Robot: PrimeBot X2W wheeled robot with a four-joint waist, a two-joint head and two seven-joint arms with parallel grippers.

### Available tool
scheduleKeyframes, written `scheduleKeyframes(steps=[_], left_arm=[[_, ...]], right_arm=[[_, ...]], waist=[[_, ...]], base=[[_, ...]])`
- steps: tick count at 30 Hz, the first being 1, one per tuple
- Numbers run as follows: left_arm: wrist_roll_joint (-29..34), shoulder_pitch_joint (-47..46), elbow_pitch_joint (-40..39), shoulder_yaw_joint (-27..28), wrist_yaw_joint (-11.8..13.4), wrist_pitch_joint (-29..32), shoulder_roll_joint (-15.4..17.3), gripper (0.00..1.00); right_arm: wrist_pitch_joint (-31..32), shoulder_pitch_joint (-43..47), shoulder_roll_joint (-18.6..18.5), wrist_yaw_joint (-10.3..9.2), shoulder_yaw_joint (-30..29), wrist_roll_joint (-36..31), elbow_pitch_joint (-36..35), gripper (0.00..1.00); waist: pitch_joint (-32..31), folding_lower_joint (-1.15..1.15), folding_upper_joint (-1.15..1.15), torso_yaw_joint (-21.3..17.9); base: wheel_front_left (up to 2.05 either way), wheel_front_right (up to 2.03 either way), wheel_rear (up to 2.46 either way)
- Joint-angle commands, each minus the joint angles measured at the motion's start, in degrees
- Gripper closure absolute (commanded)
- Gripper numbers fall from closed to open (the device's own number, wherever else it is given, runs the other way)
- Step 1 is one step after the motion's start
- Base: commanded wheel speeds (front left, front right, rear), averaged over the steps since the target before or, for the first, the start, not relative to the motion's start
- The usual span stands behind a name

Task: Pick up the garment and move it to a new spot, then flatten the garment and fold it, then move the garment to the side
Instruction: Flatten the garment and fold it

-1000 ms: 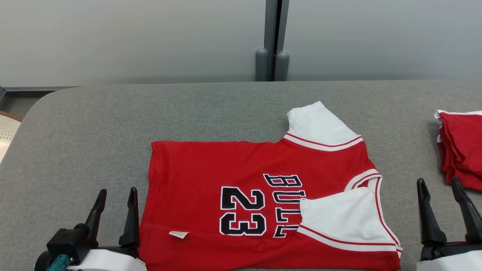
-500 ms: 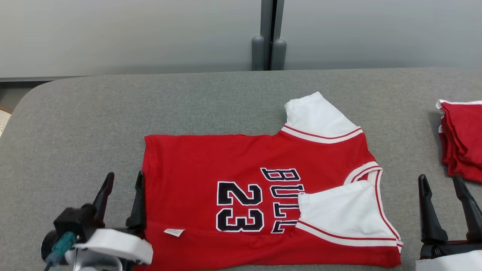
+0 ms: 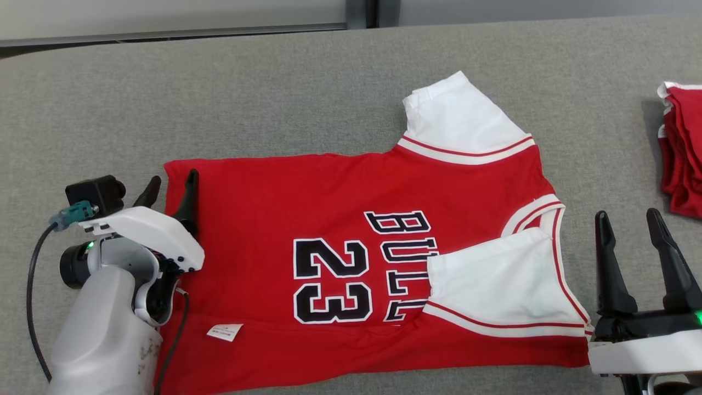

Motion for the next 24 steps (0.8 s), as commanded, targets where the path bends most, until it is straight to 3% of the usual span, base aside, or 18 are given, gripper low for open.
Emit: scheduleKeyframes(steps=[1, 6, 7, 8, 16, 24], left_arm=[[-0.3, -1.7, 2.1, 0.3, -0.5, -0.1, 0.6, 0.0], [-2.2, -7.1, 13.7, 0.8, -2.1, 0.7, 0.9, 0.0], [-2.3, -7.8, 15.4, 0.8, -2.1, 0.3, 1.0, 0.15], [-3.0, -8.1, 17.1, 0.7, -2.6, 1.2, 0.7, 1.0], [-2.2, -11.5, 22.0, -2.4, -3.9, -1.8, 1.1, 1.0], [-2.4, -14.8, 22.5, -5.1, -4.2, -5.6, 0.1, 1.0]], right_arm=[[-0.6, -1.0, -0.1, -0.03, 0.2, 0.2, 0.2, 0.0], [-1.4, -2.1, 0.1, -0.03, 0.2, 0.4, 1.8, 0.0], [-1.5, -2.2, 0.1, -0.03, 0.0, 0.5, 2.1, 0.0], [-1.7, -2.3, 0.1, -0.03, -0.1, 0.6, 2.4, 0.0], [-1.8, -5.3, 0.1, -0.03, -2.1, 1.5, 7.0, 0.0], [-2.0, -15.9, -5.4, -0.03, -3.0, 5.6, 18.5, 0.0]], waist=[[1.8, 0.0, 0.0, -1.4], [3.2, 0.0, 0.0, -2.4], [3.3, 0.0, 0.0, -2.5], [3.4, 0.0, 0.0, -2.5], [3.2, 0.0, 0.0, -2.2], [5.8, 0.0, 0.0, 0.3]], base=[[0.0, 0.0, 0.0], [0.0, 0.0, 0.0], [0.0, 0.0, 0.0], [0.0, 0.0, 0.0], [0.0, 0.0, 0.0], [0.0, 0.0, 0.0]])
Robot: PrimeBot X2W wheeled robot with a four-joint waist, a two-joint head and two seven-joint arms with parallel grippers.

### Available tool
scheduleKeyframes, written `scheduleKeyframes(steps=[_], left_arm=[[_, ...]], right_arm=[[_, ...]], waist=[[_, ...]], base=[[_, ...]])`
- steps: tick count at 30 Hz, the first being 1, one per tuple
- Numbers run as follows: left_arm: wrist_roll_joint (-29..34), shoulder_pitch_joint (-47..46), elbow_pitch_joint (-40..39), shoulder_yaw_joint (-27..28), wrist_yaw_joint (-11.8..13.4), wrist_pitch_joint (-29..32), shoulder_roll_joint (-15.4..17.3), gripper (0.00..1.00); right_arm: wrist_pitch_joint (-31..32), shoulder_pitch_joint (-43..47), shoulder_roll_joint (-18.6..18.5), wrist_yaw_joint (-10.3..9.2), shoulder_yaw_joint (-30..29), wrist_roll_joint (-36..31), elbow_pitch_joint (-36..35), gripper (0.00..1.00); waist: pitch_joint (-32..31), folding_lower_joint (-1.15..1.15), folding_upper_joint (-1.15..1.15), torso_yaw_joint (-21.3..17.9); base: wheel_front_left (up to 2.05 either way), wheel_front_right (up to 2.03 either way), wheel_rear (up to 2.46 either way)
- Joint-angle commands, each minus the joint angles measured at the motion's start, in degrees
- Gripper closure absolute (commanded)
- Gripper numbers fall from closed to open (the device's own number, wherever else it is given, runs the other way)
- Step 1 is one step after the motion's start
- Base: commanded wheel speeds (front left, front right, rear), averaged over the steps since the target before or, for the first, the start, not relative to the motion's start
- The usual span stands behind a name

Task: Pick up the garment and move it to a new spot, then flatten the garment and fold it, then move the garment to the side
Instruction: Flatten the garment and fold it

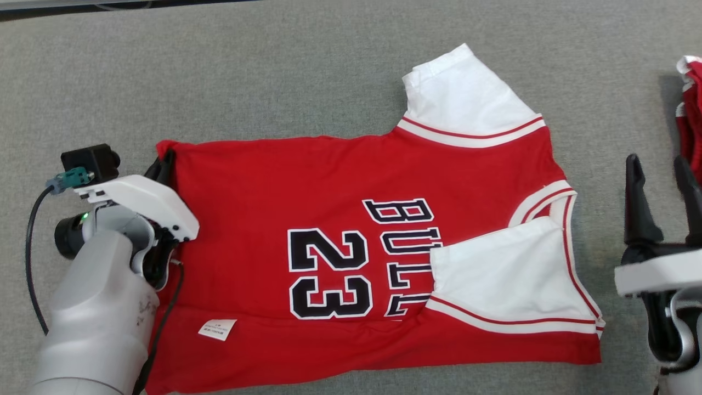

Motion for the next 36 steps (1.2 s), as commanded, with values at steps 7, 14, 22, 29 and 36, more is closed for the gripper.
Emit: scheduleKeyframes(steps=[7, 14, 22, 29, 36], left_arm=[[-1.0, -4.8, -1.6, -4.1, -0.2, -1.8, -2.9, 1.0], [-3.5, -7.8, -2.7, -8.7, -0.2, -3.4, -5.2, 1.0], [-7.8, -8.1, -1.9, -13.1, -0.1, -5.6, -6.0, 1.0], [-10.3, -8.3, -1.0, -15.2, -0.1, -7.7, -5.8, 1.0], [-11.6, -8.4, -2.9, -15.2, -0.1, -10.0, -3.1, 1.0]], right_arm=[[1.1, -16.6, -6.4, -0.02, 3.8, 3.5, 10.4, 0.0], [6.1, -33.0, -11.2, -0.02, 12.5, 4.7, 24.0, 0.0], [13.3, -42.4, -12.5, -0.03, 23.6, 7.0, 40.0, 0.17], [13.2, -46.6, -13.7, -0.03, 27.9, 9.6, 42.6, 1.0], [4.5, -44.9, -16.0, -0.03, 28.6, 11.8, 37.7, 1.0]], waist=[[6.0, 0.0, 0.0, 5.3], [8.9, 0.0, 0.0, 10.1], [9.2, 0.0, 0.0, 12.1], [8.3, 0.0, 0.0, 11.7], [6.2, 0.0, 0.0, 10.6]], base=[[0.0, 0.0, 0.0], [0.0, 0.0, 0.0], [0.0, 0.0, 0.0], [0.0, 0.0, 0.0], [0.0, 0.0, 0.0]])
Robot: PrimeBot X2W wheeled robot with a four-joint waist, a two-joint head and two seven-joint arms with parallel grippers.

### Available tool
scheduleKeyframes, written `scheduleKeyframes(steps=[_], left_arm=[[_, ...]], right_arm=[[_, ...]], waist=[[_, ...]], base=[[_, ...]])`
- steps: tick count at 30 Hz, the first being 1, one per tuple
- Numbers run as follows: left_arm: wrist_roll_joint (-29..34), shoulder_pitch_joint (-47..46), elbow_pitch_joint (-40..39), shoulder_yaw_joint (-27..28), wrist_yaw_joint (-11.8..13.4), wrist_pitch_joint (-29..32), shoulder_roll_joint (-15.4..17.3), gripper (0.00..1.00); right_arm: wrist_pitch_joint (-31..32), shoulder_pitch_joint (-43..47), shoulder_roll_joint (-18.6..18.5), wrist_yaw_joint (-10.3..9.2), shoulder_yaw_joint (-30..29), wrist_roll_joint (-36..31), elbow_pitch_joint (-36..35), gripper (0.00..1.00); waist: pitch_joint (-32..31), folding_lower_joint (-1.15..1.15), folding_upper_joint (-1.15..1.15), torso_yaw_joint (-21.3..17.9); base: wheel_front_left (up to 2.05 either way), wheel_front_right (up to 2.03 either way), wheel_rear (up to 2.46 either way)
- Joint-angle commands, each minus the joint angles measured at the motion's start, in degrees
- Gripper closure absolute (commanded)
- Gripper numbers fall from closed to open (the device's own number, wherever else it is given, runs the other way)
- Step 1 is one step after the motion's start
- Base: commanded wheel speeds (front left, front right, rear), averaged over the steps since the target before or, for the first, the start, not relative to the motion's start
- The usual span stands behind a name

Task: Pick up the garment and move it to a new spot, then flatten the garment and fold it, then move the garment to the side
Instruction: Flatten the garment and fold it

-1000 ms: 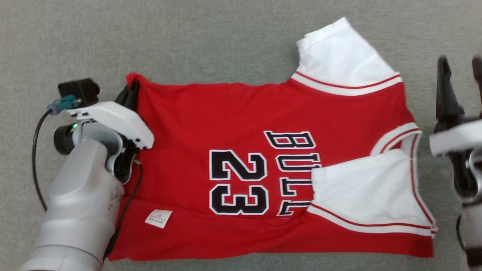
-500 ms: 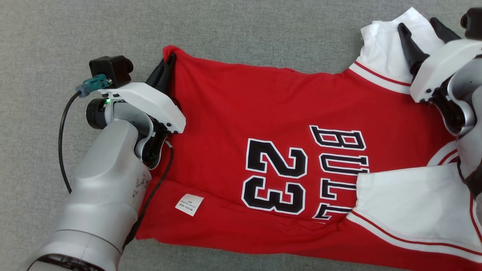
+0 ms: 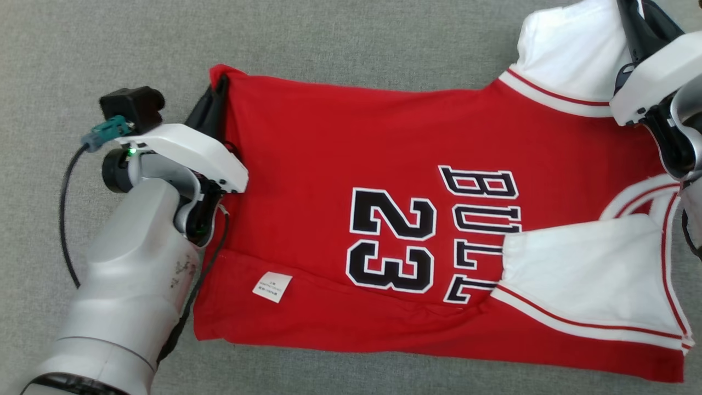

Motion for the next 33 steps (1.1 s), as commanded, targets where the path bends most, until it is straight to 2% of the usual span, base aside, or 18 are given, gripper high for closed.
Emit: scheduleKeyframes(steps=[1, 7, 12, 21, 32, 33], left_arm=[[-0.3, 0.2, -0.9, 0.5, 0.0, -0.6, 1.3, 1.0], [0.0, 3.1, -4.4, 1.6, 0.0, -1.0, 3.7, 1.0], [1.5, 8.7, -11.0, 5.0, 0.2, -0.9, 5.1, 1.0], [3.8, 24.6, -23.8, 9.5, 2.6, -1.0, 5.9, 1.0], [2.3, 35.7, -31.5, 9.0, 5.5, 2.7, 7.4, 1.0], [1.9, 36.3, -31.8, 8.8, 5.6, 3.1, 7.4, 1.0]], right_arm=[[-1.7, 1.7, -1.0, -0.05, 0.2, 0.5, -1.4, 1.0], [-5.2, 6.3, -1.8, -0.05, 0.2, 2.5, -6.6, 1.0], [-8.6, 13.5, -2.1, -0.05, -1.7, 3.7, -12.5, 1.0], [-14.7, 31.9, 1.4, -0.04, -5.5, 6.4, -21.8, 1.0], [-17.9, 47.1, 7.5, -0.03, -10.7, 6.3, -26.4, 1.0], [-17.9, 48.4, 8.2, -0.03, -10.8, 6.4, -26.7, 0.83]], waist=[[-0.8, 0.0, 0.0, -0.7], [-2.7, 0.0, 0.0, -2.1], [-4.0, 0.0, 0.0, -3.0], [-6.9, 0.0, 0.0, -5.0], [-8.1, 0.0, 0.0, -5.6], [-8.2, 0.0, 0.0, -5.6]], base=[[0.0, 0.0, 0.0], [0.0, 0.0, 0.0], [0.0, 0.0, 0.0], [0.0, 0.0, 0.0], [0.0, 0.0, 0.0], [0.0, 0.0, 0.0]])
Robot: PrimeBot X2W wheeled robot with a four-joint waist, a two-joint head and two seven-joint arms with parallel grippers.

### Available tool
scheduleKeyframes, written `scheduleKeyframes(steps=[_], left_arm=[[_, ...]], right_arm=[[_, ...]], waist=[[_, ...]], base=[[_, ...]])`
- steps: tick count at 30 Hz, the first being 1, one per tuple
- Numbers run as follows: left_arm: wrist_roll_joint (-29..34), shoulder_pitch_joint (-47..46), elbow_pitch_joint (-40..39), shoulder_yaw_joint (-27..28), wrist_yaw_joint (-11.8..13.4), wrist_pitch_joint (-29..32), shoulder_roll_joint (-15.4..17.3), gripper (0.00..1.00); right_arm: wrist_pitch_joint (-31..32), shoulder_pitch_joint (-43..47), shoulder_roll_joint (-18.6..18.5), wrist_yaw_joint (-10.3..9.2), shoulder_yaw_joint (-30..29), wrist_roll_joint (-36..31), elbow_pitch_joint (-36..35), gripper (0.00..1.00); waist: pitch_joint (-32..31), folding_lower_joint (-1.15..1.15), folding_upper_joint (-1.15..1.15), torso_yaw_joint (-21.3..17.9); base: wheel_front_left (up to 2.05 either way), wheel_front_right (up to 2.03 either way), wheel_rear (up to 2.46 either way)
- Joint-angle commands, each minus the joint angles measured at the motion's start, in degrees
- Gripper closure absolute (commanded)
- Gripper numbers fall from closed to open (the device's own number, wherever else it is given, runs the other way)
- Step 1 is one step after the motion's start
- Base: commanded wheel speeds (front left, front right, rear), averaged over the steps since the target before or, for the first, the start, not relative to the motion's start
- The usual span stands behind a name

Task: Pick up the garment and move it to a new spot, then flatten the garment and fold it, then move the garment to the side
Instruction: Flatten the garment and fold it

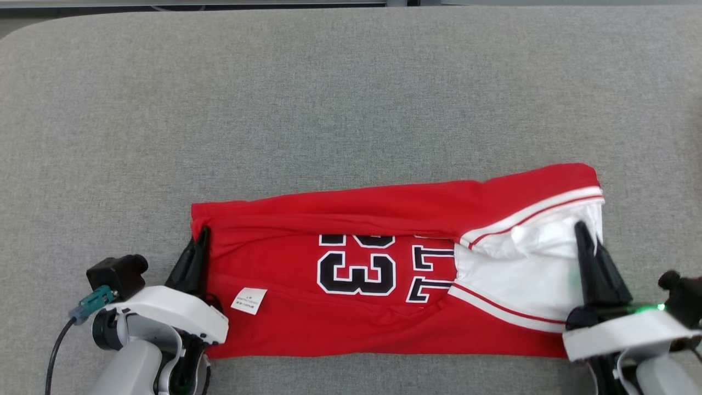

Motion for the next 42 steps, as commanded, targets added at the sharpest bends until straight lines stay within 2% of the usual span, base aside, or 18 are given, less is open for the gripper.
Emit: scheduleKeyframes(steps=[1, 2, 3, 4, 5, 8, 13, 16, 20, 26, 33, 42], left_arm=[[-0.4, 0.9, -0.2, -0.1, 0.4, 0.6, 0.6, 1.0], [-0.6, 1.6, -0.1, -0.4, 0.2, 1.3, 0.7, 0.69], [-0.9, 2.1, -0.1, -0.4, 0.3, 1.7, 0.8, 0.45], [-0.7, 2.8, -0.1, -0.5, 0.5, 1.9, 1.0, 0.0], [-0.7, 3.3, -0.3, -0.5, 0.5, 1.6, 1.0, 0.0], [0.1, 5.2, -1.0, -0.2, 1.1, 0.2, 2.0, 0.0], [3.1, 8.2, -5.2, 1.9, 4.4, -3.2, 2.8, 0.0], [5.4, 9.9, -9.6, 4.1, 6.3, -4.0, 2.7, 0.0], [9.6, 11.2, -16.8, 7.7, 7.4, -4.2, 0.9, 0.0], [15.3, 13.1, -22.4, 10.6, 6.9, -4.2, -1.8, 0.0], [19.7, 17.2, -21.9, 10.4, 6.1, -4.2, -3.2, 0.0], [21.1, 18.4, -19.8, 10.9, 5.2, -4.2, -3.4, 0.0]], right_arm=[[-0.4, 1.3, 0.1, -0.01, -0.1, -0.8, -0.6, 0.55], [-0.5, 2.4, 0.6, -0.01, -0.2, -0.8, -1.0, 0.38], [-0.5, 3.5, 1.1, -0.01, -0.1, -0.8, -1.2, 0.23], [-0.6, 4.4, 1.1, -0.01, 0.0, -1.6, -1.5, 0.09], [-0.6, 5.4, 1.4, -0.01, -0.2, -1.7, -2.1, 0.0], [-0.6, 8.3, 1.9, -0.01, -1.4, -3.1, -3.8, 0.0], [-0.5, 11.6, 2.9, -0.01, -6.1, -8.2, -9.7, 0.0], [-0.5, 12.5, 3.5, -0.01, -8.4, -10.7, -12.8, 0.0], [1.2, 12.2, 4.2, -0.01, -11.6, -14.0, -16.1, 0.0], [5.0, 12.2, 5.1, -0.01, -13.8, -19.4, -19.7, 0.0], [9.3, 16.4, 7.3, -0.01, -13.8, -22.4, -22.2, 0.0], [10.2, 18.4, 8.3, -0.01, -14.1, -22.4, -23.1, 0.0]], waist=[[-0.1, 0.0, 0.0, -0.1], [-0.3, 0.0, 0.0, -0.2], [-0.5, 0.0, 0.0, -0.3], [-0.7, 0.0, 0.0, -0.5], [-0.9, 0.0, 0.0, -0.6], [-1.7, 0.0, 0.0, -0.9], [-3.6, 0.0, 0.0, -1.2], [-4.9, 0.0, 0.0, -1.1], [-6.8, 0.0, 0.0, -1.2], [-9.2, 0.0, 0.0, -1.7], [-12.6, 0.0, 0.0, -2.1], [-13.6, 0.0, 0.0, -2.2]], base=[[0.0, 0.0, 0.0], [0.0, 0.0, 0.0], [0.0, 0.0, 0.0], [0.0, 0.0, 0.0], [0.0, 0.0, 0.0], [0.0, 0.0, 0.0], [0.0, 0.0, 0.0], [0.0, 0.0, 0.0], [0.0, 0.0, 0.0], [0.0, 0.0, 0.0], [0.0, 0.0, 0.0], [0.0, 0.0, 0.0]])
